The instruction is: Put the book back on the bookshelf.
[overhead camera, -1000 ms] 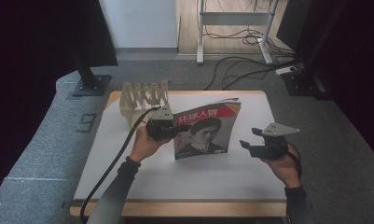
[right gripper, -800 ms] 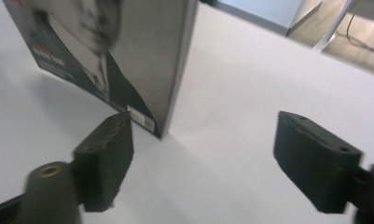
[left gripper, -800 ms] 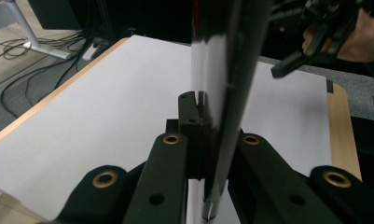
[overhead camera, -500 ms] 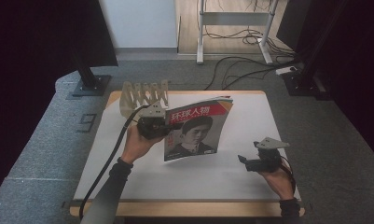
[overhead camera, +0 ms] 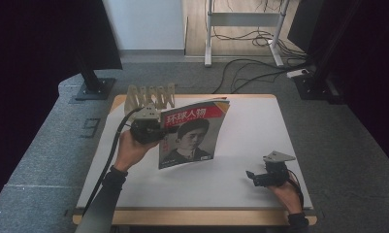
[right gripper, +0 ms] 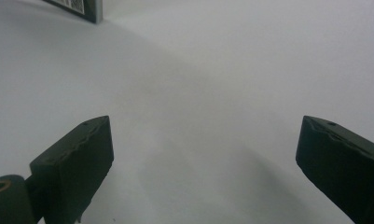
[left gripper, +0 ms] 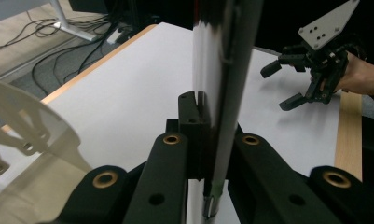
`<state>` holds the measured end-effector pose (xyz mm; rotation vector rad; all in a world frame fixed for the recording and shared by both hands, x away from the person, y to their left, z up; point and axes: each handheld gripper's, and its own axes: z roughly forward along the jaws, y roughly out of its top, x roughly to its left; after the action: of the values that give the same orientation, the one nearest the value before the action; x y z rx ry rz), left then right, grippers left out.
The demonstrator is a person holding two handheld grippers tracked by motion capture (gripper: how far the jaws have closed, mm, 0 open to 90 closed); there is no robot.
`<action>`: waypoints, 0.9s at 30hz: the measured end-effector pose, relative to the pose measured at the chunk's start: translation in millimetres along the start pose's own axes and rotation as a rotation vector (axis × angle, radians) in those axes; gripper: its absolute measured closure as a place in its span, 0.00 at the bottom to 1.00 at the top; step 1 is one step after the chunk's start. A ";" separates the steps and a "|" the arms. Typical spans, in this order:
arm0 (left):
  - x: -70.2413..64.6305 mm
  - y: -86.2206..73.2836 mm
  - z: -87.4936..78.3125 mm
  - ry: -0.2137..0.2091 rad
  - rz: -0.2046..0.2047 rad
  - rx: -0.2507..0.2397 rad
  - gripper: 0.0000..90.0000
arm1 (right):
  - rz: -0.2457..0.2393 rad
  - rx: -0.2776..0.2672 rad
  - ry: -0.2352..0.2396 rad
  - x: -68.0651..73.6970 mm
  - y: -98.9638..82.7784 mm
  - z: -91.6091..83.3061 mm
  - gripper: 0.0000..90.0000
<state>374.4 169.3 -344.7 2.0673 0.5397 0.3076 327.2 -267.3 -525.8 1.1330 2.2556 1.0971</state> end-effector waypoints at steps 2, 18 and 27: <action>1.4 -0.8 -5.6 0.012 -0.008 -0.003 0.97 | 0.006 0.003 0.000 1.4 -2.5 3.0 0.04; 13.7 -12.1 -54.7 0.134 -0.065 -0.027 0.97 | 0.012 0.090 -0.022 1.9 -2.6 14.0 0.01; 24.9 -23.2 -80.2 0.222 -0.110 -0.045 0.97 | 0.012 0.090 -0.022 1.9 -2.7 14.1 0.01</action>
<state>356.5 251.7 -322.4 1.9629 0.7709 0.4833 333.6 -260.1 -536.6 1.1898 2.3043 0.9916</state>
